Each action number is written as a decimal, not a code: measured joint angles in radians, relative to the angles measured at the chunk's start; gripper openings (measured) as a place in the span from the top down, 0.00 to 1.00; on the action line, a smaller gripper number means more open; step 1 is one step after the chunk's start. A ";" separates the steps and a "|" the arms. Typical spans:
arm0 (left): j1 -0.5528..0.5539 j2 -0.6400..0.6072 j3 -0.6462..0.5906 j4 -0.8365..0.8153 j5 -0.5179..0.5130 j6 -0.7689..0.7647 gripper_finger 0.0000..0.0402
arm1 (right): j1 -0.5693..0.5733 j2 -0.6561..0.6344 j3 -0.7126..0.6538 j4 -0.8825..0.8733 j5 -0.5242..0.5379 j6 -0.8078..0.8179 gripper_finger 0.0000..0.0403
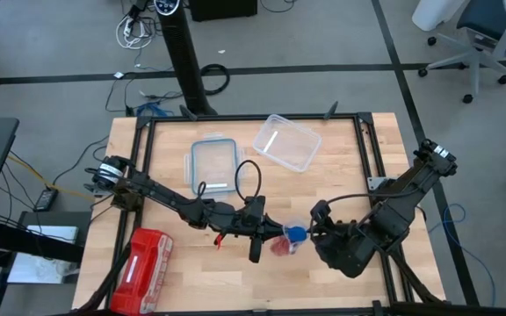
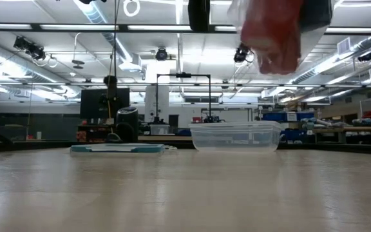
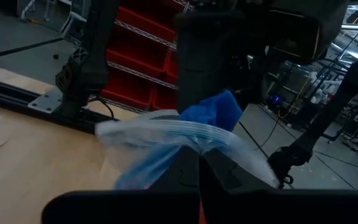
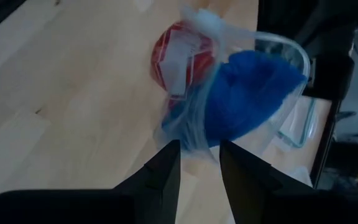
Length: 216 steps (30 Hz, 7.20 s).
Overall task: Roll bandage
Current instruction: Put the blue bandage into the transparent zip bag
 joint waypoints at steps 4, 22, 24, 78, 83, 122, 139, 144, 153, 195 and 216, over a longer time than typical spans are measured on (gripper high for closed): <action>0.001 0.000 0.000 0.007 0.000 -0.005 1.00 | -0.007 0.000 0.000 0.037 -0.022 -0.075 0.72; 0.001 0.001 -0.001 0.104 0.000 -0.001 1.00 | -0.051 0.001 -0.039 0.132 -0.055 -0.273 0.73; 0.001 0.001 -0.001 0.103 -0.001 -0.001 1.00 | -0.053 0.001 -0.042 0.135 -0.049 -0.284 0.74; 0.000 0.000 -0.001 0.025 0.043 0.213 0.99 | 0.000 -0.003 -0.004 0.095 -0.056 -0.131 0.99; 0.000 0.000 -0.001 -0.094 -0.002 0.210 0.91 | -0.021 -0.002 -0.004 0.061 -0.166 -0.010 1.00; 0.018 0.001 0.000 -0.103 -0.007 0.236 1.00 | -0.179 0.012 0.047 0.087 -0.545 0.171 1.00; 0.015 0.001 0.001 -0.139 -0.002 0.239 1.00 | -0.136 0.004 0.120 -0.079 -0.216 0.279 1.00; 0.015 0.000 0.001 -0.148 0.000 0.240 1.00 | -0.124 0.015 0.124 -0.005 -0.264 0.212 1.00; 0.017 0.000 0.001 -0.143 0.010 0.321 1.00 | -0.148 0.022 0.098 0.033 -0.529 0.218 1.00; 0.061 -0.034 0.000 -0.169 0.128 0.387 1.00 | -0.220 0.068 0.080 -0.040 -0.565 0.293 1.00; 0.058 -0.021 0.044 -0.245 0.097 0.349 1.00 | -0.231 0.044 0.092 -0.049 -0.489 0.280 1.00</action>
